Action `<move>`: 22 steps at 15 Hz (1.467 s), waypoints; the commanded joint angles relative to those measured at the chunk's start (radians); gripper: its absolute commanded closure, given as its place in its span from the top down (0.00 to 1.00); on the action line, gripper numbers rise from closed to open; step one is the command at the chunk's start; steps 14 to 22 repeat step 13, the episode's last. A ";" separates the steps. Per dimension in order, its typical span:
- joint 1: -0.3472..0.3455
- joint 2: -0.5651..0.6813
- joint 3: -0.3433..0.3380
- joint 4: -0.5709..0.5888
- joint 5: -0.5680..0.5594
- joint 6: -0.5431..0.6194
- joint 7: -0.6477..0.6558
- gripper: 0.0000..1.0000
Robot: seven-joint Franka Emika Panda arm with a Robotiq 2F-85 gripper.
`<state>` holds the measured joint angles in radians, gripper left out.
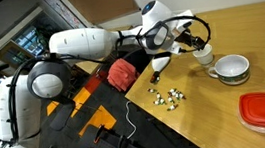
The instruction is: Pour the sweets in the cup onto the table
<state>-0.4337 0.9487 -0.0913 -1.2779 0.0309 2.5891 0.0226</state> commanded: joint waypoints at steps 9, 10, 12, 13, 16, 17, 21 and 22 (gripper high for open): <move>0.113 -0.435 -0.092 -0.432 -0.025 -0.265 0.056 1.00; 0.127 -0.455 -0.100 -0.457 -0.028 -0.269 0.061 1.00; 0.150 -0.489 -0.110 -0.498 -0.032 -0.280 0.062 1.00; 0.160 -0.502 -0.113 -0.516 -0.031 -0.277 0.062 1.00; 0.160 -0.502 -0.113 -0.516 -0.031 -0.277 0.062 1.00; 0.160 -0.502 -0.113 -0.516 -0.031 -0.277 0.062 1.00; 0.160 -0.502 -0.113 -0.516 -0.031 -0.277 0.062 1.00; 0.160 -0.502 -0.113 -0.516 -0.031 -0.277 0.062 1.00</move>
